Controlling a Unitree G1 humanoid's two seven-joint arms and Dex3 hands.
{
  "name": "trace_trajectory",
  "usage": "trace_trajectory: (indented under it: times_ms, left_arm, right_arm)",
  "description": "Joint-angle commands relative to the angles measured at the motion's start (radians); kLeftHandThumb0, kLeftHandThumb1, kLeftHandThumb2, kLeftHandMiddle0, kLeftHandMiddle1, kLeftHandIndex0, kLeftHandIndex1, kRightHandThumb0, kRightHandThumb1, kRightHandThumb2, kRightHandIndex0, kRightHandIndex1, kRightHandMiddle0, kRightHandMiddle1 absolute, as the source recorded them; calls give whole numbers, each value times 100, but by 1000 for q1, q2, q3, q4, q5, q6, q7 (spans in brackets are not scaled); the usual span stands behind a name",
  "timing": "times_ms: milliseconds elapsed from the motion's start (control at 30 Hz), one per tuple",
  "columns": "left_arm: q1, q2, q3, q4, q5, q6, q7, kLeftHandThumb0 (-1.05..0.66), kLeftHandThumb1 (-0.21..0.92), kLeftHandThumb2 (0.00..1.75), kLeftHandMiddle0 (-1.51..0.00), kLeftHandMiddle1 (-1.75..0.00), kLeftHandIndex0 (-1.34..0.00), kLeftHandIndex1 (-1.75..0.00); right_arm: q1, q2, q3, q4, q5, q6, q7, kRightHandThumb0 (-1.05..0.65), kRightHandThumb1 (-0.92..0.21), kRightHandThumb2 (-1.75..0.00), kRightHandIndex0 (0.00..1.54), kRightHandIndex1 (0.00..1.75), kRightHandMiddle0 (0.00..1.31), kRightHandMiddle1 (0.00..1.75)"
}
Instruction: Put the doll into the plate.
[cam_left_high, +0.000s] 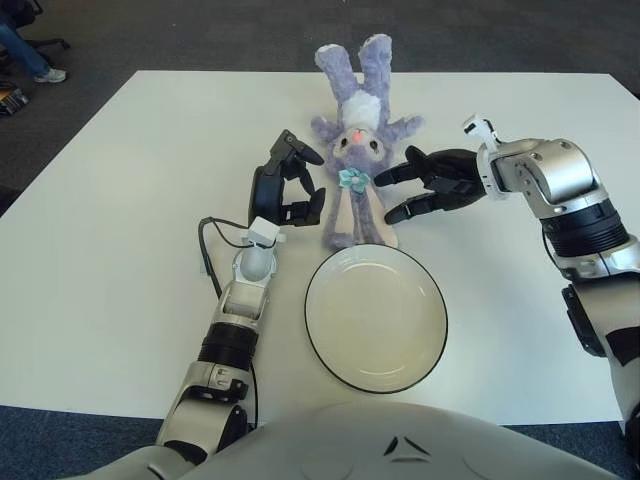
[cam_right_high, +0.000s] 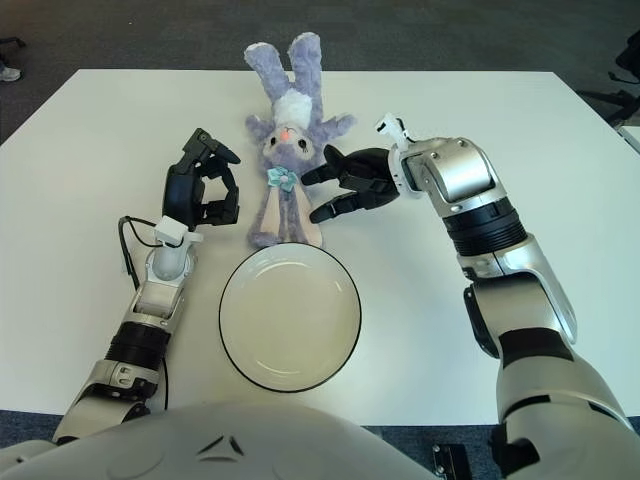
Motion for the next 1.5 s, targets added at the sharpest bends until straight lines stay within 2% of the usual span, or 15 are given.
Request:
trace_trajectory:
  times_ms: [0, 133, 300, 700, 833, 933, 1133, 1233, 1467]
  left_arm:
    - [116, 3, -4, 54, 7, 0, 12, -42, 53, 105, -100, -175, -45, -175]
    - [117, 4, -4, 53, 11, 3, 13, -42, 52, 105, -101, -175, -45, -175]
    - [115, 7, -3, 51, 14, 4, 13, -42, 52, 106, -103, -175, -45, -175]
    - [113, 7, -2, 55, 13, -4, 17, -42, 51, 107, -104, -175, -46, -175]
    - [114, 8, -1, 56, 18, -6, 20, -42, 51, 107, -104, -175, -46, -175]
    - [114, 9, -1, 55, 21, -5, 22, -42, 51, 107, -104, -175, -46, -175]
    - [115, 13, -1, 53, 16, -1, 16, -42, 51, 107, -105, -175, -46, -175]
    - [116, 14, -2, 52, 14, -2, 15, -42, 51, 107, -105, -175, -46, -175]
    - [118, 17, -2, 50, 18, -5, 17, -42, 51, 107, -105, -175, -46, -175]
  right_arm:
    - [-29, -4, 22, 18, -10, 9, 16, -94, -92, -106, 36, 70, 0, 47]
    - [-39, -3, 62, 31, -19, 6, 34, -93, -92, -106, 37, 72, 0, 48]
    - [-76, -5, 134, 41, -51, -4, 61, -93, -92, -106, 45, 86, 0, 58]
    - [-43, 17, 88, 28, -50, -8, 12, -93, -92, -106, 57, 104, 0, 59]
    - [-40, 17, 87, 23, -56, -10, 2, -93, -92, -107, 56, 105, 0, 56]
    - [-52, -4, 109, 8, -67, -8, 11, -94, -92, -107, 55, 105, 0, 57]
    - [-48, -21, 105, -25, -80, -5, 1, -98, -92, -108, 49, 92, 0, 60]
    - [-24, -33, 91, -36, -88, -30, -9, -98, -92, -108, 47, 89, 0, 61]
    - [-24, -68, 115, -32, -123, -101, 15, -99, -92, -106, 37, 78, 0, 73]
